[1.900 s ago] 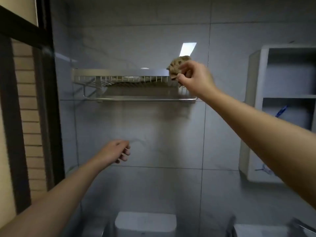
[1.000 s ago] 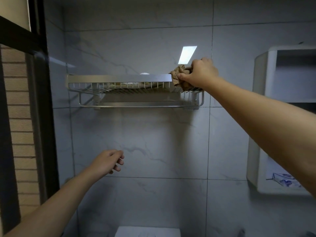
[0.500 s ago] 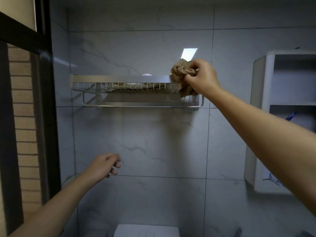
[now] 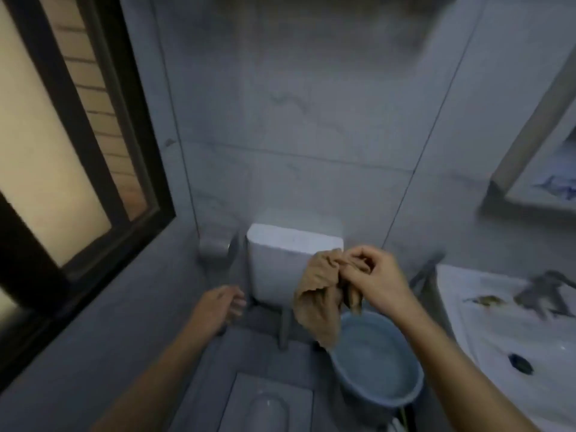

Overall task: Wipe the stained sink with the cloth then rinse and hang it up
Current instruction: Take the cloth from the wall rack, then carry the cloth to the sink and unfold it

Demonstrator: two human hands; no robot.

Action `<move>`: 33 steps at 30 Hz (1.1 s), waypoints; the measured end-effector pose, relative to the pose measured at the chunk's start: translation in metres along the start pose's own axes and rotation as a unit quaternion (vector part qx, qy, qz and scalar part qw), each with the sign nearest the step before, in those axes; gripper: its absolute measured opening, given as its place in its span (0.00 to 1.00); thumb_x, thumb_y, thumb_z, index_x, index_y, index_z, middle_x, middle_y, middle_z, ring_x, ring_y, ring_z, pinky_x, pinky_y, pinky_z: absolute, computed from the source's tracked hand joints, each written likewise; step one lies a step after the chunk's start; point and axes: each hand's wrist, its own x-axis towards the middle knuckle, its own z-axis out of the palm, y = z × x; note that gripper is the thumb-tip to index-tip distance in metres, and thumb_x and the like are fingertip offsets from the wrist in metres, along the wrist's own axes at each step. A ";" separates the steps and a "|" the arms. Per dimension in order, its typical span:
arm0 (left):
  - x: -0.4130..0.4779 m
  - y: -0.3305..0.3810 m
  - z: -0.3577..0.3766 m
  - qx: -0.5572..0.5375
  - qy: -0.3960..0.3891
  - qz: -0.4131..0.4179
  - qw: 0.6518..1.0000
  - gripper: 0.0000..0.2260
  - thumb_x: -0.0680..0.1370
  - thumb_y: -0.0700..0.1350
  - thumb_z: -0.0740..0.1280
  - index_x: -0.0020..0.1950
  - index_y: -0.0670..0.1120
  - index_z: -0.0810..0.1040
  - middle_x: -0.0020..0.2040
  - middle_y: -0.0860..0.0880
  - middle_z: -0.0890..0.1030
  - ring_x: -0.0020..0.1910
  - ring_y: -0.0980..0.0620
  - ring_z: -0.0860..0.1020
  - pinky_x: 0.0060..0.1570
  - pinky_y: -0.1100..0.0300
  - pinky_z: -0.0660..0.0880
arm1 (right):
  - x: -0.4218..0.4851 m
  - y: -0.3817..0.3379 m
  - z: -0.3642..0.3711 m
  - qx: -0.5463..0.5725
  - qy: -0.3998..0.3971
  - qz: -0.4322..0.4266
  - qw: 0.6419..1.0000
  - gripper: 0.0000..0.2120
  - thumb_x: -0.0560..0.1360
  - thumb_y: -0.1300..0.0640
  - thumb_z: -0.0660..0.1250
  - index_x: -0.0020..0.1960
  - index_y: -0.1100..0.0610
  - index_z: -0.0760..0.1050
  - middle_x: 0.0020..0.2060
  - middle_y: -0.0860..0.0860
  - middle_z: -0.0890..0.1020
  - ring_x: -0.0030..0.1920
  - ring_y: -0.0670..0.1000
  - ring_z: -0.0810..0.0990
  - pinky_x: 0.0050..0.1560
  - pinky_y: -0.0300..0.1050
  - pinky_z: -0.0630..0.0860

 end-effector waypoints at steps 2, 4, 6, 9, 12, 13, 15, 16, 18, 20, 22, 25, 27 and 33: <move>-0.019 -0.075 0.006 -0.013 -0.004 -0.107 0.994 0.14 0.83 0.41 0.60 0.41 0.40 0.79 0.37 0.43 0.82 0.33 0.48 0.77 0.31 0.61 0.67 | -0.056 0.062 0.035 -0.004 -0.027 0.083 0.996 0.05 0.72 0.70 0.72 0.41 0.63 0.80 0.32 0.52 0.81 0.31 0.43 0.76 0.36 0.36 0.73; -0.044 -0.141 0.005 -0.014 -0.004 -0.178 0.984 0.14 0.83 0.42 0.61 0.40 0.40 0.79 0.38 0.43 0.82 0.34 0.48 0.77 0.34 0.60 0.68 | -0.107 0.113 0.061 -0.019 -0.057 0.151 0.987 0.05 0.73 0.68 0.73 0.41 0.60 0.79 0.33 0.52 0.82 0.33 0.43 0.78 0.38 0.36 0.73; -0.074 -0.198 0.000 0.010 -0.008 -0.205 0.979 0.13 0.82 0.45 0.62 0.42 0.42 0.80 0.41 0.42 0.84 0.37 0.47 0.79 0.37 0.59 0.71 | -0.155 0.151 0.078 -0.033 -0.091 0.225 0.969 0.03 0.74 0.64 0.73 0.42 0.61 0.79 0.35 0.57 0.83 0.37 0.50 0.80 0.41 0.44 0.76; -0.111 -0.261 -0.013 0.043 -0.009 -0.236 0.971 0.13 0.83 0.46 0.61 0.43 0.42 0.80 0.41 0.43 0.85 0.36 0.48 0.80 0.37 0.59 0.72 | -0.215 0.186 0.086 -0.053 -0.098 0.305 0.946 0.04 0.74 0.63 0.73 0.41 0.62 0.79 0.35 0.59 0.83 0.36 0.52 0.80 0.41 0.47 0.76; -0.135 -0.299 -0.026 0.061 -0.004 -0.280 0.958 0.14 0.83 0.44 0.60 0.41 0.43 0.79 0.39 0.43 0.83 0.32 0.47 0.79 0.34 0.60 0.70 | -0.262 0.201 0.085 -0.065 -0.092 0.349 0.930 0.07 0.74 0.61 0.73 0.39 0.62 0.79 0.32 0.55 0.83 0.33 0.49 0.81 0.36 0.39 0.75; -0.141 -0.308 -0.030 0.067 -0.007 -0.293 0.954 0.14 0.83 0.44 0.59 0.42 0.42 0.79 0.39 0.43 0.83 0.33 0.46 0.79 0.35 0.60 0.70 | -0.275 0.204 0.084 -0.065 -0.086 0.361 0.926 0.07 0.74 0.61 0.74 0.39 0.62 0.79 0.33 0.55 0.83 0.35 0.51 0.81 0.36 0.39 0.75; -0.149 -0.321 -0.036 0.080 -0.015 -0.307 0.948 0.15 0.84 0.46 0.58 0.43 0.42 0.79 0.40 0.42 0.83 0.34 0.45 0.80 0.36 0.59 0.71 | -0.296 0.207 0.081 -0.071 -0.076 0.377 0.920 0.06 0.74 0.62 0.74 0.40 0.62 0.80 0.35 0.56 0.84 0.38 0.55 0.82 0.42 0.45 0.77; -0.151 -0.325 -0.038 0.085 -0.019 -0.309 0.947 0.15 0.84 0.46 0.58 0.43 0.42 0.79 0.41 0.42 0.83 0.35 0.45 0.80 0.36 0.59 0.71 | -0.305 0.209 0.080 -0.072 -0.069 0.386 0.917 0.05 0.74 0.62 0.73 0.40 0.62 0.80 0.36 0.56 0.84 0.39 0.55 0.83 0.43 0.48 0.77; -0.151 -0.331 -0.039 0.095 -0.026 -0.310 0.946 0.14 0.83 0.45 0.59 0.43 0.41 0.79 0.40 0.42 0.84 0.35 0.45 0.80 0.36 0.59 0.72 | -0.321 0.211 0.078 -0.071 -0.047 0.403 0.911 0.05 0.74 0.62 0.73 0.41 0.61 0.80 0.36 0.57 0.84 0.39 0.56 0.83 0.43 0.50 0.78; -0.146 -0.336 -0.032 0.119 -0.049 -0.308 0.943 0.14 0.83 0.46 0.60 0.44 0.41 0.80 0.41 0.42 0.84 0.35 0.45 0.81 0.36 0.58 0.74 | -0.339 0.213 0.075 -0.062 -0.018 0.419 0.905 0.04 0.74 0.63 0.73 0.42 0.62 0.79 0.35 0.58 0.84 0.38 0.57 0.82 0.42 0.49 0.78; -0.139 -0.338 -0.016 0.159 -0.092 -0.303 0.935 0.15 0.84 0.47 0.60 0.45 0.41 0.80 0.42 0.42 0.84 0.36 0.45 0.81 0.36 0.59 0.74 | -0.362 0.216 0.073 -0.058 0.015 0.438 0.897 0.04 0.75 0.63 0.72 0.42 0.61 0.79 0.35 0.57 0.84 0.37 0.56 0.82 0.40 0.46 0.78; -0.130 -0.333 0.022 0.250 -0.201 -0.248 0.914 0.15 0.84 0.49 0.60 0.49 0.40 0.80 0.45 0.43 0.84 0.37 0.48 0.80 0.34 0.61 0.73 | -0.401 0.220 0.067 -0.063 0.060 0.460 0.884 0.04 0.74 0.62 0.73 0.42 0.59 0.79 0.36 0.55 0.85 0.38 0.54 0.83 0.41 0.49 0.78; -0.127 -0.322 0.049 0.310 -0.270 -0.181 0.893 0.17 0.83 0.50 0.60 0.49 0.38 0.81 0.45 0.43 0.84 0.39 0.48 0.81 0.38 0.60 0.75 | -0.429 0.221 0.058 -0.065 0.089 0.481 0.870 0.04 0.74 0.61 0.74 0.41 0.58 0.79 0.36 0.55 0.84 0.38 0.54 0.82 0.41 0.50 0.78; -0.136 -0.282 0.115 0.333 -0.323 -0.075 0.883 0.18 0.82 0.52 0.62 0.47 0.39 0.81 0.43 0.46 0.85 0.38 0.51 0.82 0.39 0.60 0.77 | -0.504 0.229 0.033 -0.041 0.195 0.523 0.829 0.06 0.73 0.62 0.74 0.41 0.62 0.78 0.35 0.56 0.83 0.37 0.57 0.81 0.40 0.49 0.76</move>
